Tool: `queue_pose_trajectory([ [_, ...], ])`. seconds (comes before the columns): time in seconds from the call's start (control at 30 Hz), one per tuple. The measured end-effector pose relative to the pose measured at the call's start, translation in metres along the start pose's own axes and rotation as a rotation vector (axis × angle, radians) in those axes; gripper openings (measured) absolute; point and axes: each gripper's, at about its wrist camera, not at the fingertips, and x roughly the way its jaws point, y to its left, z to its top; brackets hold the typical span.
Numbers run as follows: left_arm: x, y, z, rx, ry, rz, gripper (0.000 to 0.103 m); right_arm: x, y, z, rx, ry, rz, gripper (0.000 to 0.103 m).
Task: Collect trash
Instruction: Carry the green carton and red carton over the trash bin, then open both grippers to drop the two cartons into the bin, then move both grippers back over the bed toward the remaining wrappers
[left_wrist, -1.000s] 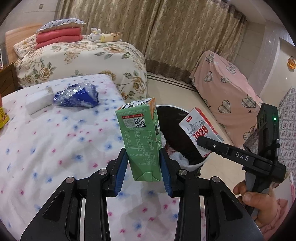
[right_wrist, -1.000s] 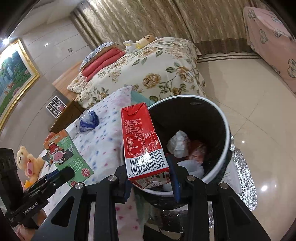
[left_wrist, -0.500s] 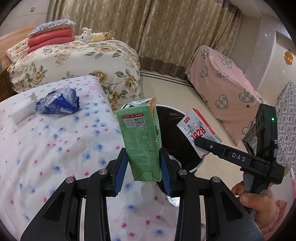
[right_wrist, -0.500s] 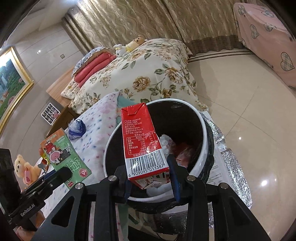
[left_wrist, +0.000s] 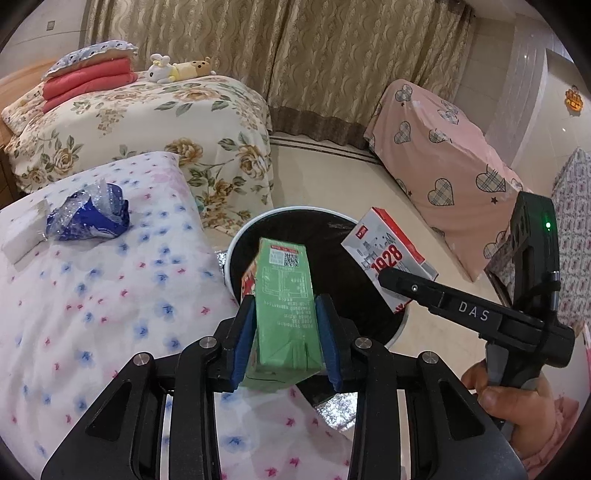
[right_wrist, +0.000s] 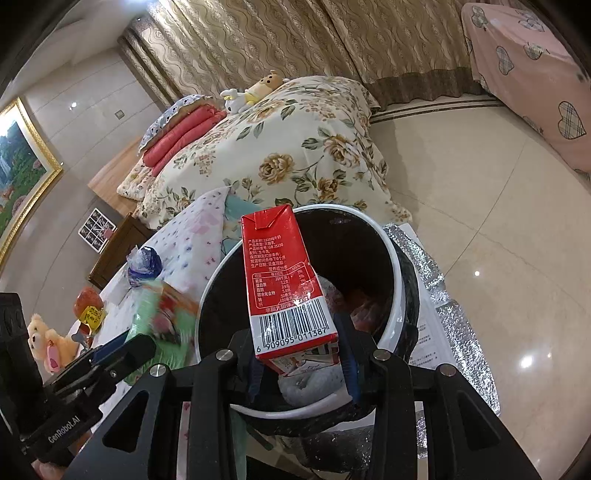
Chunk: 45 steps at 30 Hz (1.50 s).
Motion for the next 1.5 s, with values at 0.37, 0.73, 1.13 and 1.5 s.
queue_pose_trajectory([
  [0.37, 0.009, -0.001, 0.003, -0.004, 0.012, 0.006, 0.032, 0.017, -0.004, 0.007, -0.001, 0.029, -0.014, 0.035],
  [0.73, 0.003, 0.005, 0.005, -0.047, -0.002, -0.003, 0.052, 0.017, -0.006, 0.014, 0.027, 0.021, -0.001, 0.059],
  [1.13, -0.021, 0.042, -0.018, -0.124, -0.012, 0.040, 0.056, 0.012, 0.015, 0.003, 0.010, 0.021, 0.027, 0.074],
  [1.5, -0.053, 0.101, -0.050, -0.250, -0.029, 0.130, 0.056, 0.020, 0.064, -0.012, -0.062, 0.053, 0.096, 0.080],
])
